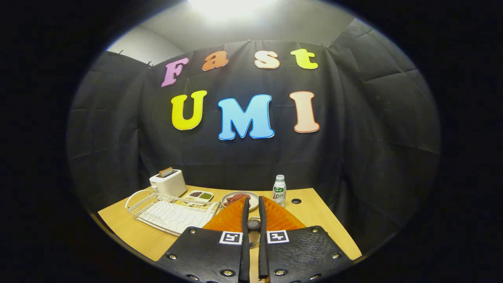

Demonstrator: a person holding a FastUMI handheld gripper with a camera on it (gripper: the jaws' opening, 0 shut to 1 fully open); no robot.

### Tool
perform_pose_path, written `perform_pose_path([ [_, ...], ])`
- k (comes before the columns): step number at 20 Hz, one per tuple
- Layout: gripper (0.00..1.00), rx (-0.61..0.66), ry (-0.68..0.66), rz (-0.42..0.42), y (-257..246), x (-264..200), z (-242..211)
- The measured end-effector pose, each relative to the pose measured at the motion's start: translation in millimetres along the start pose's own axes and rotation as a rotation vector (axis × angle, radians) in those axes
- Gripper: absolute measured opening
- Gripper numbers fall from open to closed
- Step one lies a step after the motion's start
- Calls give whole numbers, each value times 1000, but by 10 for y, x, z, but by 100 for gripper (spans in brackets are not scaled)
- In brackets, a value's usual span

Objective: Take the plate from the dish rack, then take the spoon from the basket and place it into the plate.

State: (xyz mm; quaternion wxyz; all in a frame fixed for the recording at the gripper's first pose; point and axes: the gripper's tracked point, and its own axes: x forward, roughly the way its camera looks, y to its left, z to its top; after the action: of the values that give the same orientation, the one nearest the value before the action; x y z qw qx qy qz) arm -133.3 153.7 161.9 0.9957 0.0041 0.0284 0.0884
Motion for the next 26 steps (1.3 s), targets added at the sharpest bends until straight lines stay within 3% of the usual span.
perform_pose_path([
  [10,8,2,98,69,500,-245,-505],
  [26,8,-49,234,283,1824,167,-1150],
])
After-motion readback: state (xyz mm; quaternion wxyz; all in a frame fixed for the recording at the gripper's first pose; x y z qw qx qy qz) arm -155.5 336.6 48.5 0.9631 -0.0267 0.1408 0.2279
